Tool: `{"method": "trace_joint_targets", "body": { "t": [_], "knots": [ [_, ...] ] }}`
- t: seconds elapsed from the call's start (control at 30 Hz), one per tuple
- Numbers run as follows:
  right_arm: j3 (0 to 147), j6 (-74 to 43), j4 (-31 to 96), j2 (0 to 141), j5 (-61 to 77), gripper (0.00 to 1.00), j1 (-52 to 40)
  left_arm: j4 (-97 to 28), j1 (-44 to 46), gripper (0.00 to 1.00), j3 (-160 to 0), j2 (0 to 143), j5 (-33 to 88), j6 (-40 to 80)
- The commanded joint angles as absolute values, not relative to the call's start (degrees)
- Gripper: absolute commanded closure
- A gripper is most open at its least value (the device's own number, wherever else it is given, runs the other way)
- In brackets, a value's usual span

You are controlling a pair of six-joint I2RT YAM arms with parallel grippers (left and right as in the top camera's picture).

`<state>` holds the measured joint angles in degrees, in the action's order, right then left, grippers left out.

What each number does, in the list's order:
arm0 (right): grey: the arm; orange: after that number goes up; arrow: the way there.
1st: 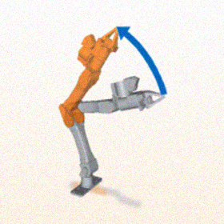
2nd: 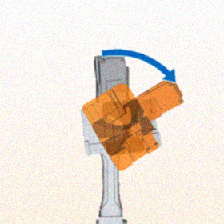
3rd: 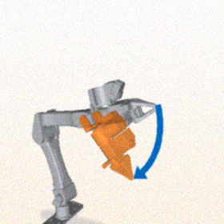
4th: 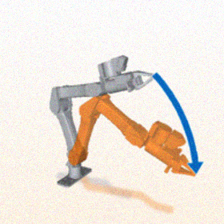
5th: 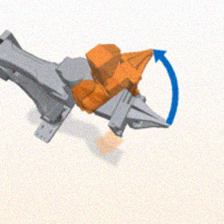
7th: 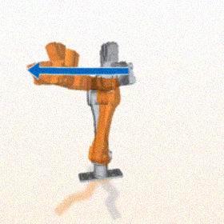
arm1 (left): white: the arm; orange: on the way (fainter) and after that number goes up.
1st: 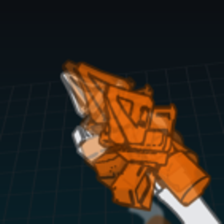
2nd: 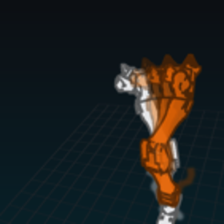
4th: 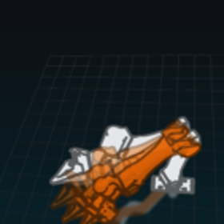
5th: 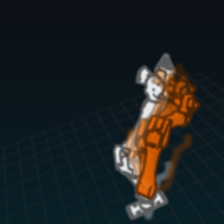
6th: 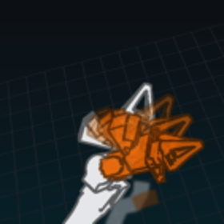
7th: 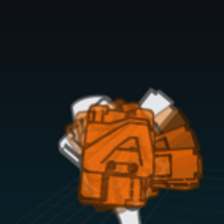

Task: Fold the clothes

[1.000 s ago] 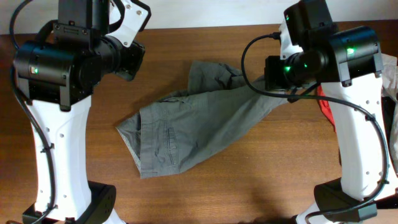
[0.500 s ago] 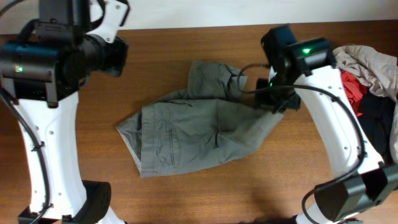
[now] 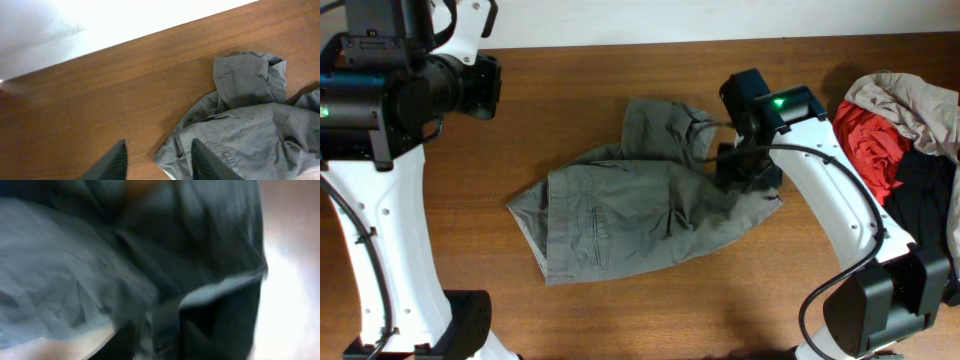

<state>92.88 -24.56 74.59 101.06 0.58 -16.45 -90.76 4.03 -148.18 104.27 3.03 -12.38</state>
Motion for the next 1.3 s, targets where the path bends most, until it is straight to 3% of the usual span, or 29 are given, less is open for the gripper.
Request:
{"method": "trace_joint_targets", "body": {
  "t": [0.0, 0.07, 0.2, 0.23, 0.53, 0.73, 0.93, 1.0, 1.07, 1.13, 1.2, 1.27],
  "knots": [
    [92.95, -17.76, 69.97, 100.38, -0.36, 0.46, -16.34, -90.26, 2.55, 0.52, -145.25, 103.18, 6.79, -11.18],
    [92.95, -15.53, 67.29, 100.38, 0.14, 0.35, -16.34, -90.04, 1.56, 0.46, -141.84, 103.18, 9.61, -11.18],
    [92.95, -15.03, 65.69, 100.38, 1.32, 0.36, -16.34, -87.77, 0.78, 0.44, -132.66, 103.18, 14.24, -11.20],
    [92.95, -15.00, 65.78, 100.40, 2.04, 0.36, -16.34, -86.11, 0.80, 0.37, -129.27, 103.18, 15.38, -11.20],
    [92.95, -9.17, 67.05, 100.38, 6.02, 0.26, -16.34, -72.51, 0.84, 0.21, -103.13, 103.85, 22.00, -12.34],
    [92.95, -9.23, 67.16, 100.38, 6.02, 0.25, -16.34, -62.26, 0.84, 0.20, -87.57, 106.89, 28.10, -16.60],
    [92.95, -9.23, 67.46, 100.38, 6.00, 0.25, -16.34, -57.47, 0.91, 0.21, -83.44, 111.74, 28.36, -16.82],
    [92.95, -9.23, 67.46, 100.38, 6.00, 0.25, -16.34, -56.66, 1.08, 0.27, -83.44, 113.36, 28.60, -16.86],
    [92.95, -9.23, 67.46, 100.38, 6.00, 0.25, -16.34, -56.58, 1.13, 0.41, -83.44, 114.67, 30.68, -17.10],
    [92.95, -9.23, 67.51, 100.38, 6.00, 0.25, -16.32, -57.17, 1.10, 0.59, -83.44, 115.42, 34.28, -17.69],
    [92.95, -9.23, 67.51, 100.38, 5.98, 0.25, -16.32, -57.87, 1.10, 0.84, -83.48, 115.44, 35.88, -17.67],
    [92.95, -9.23, 67.48, 100.38, 5.98, 0.25, -16.34, -59.05, 1.10, 0.99, -83.90, 114.83, 35.83, -17.69]
  ]
}}
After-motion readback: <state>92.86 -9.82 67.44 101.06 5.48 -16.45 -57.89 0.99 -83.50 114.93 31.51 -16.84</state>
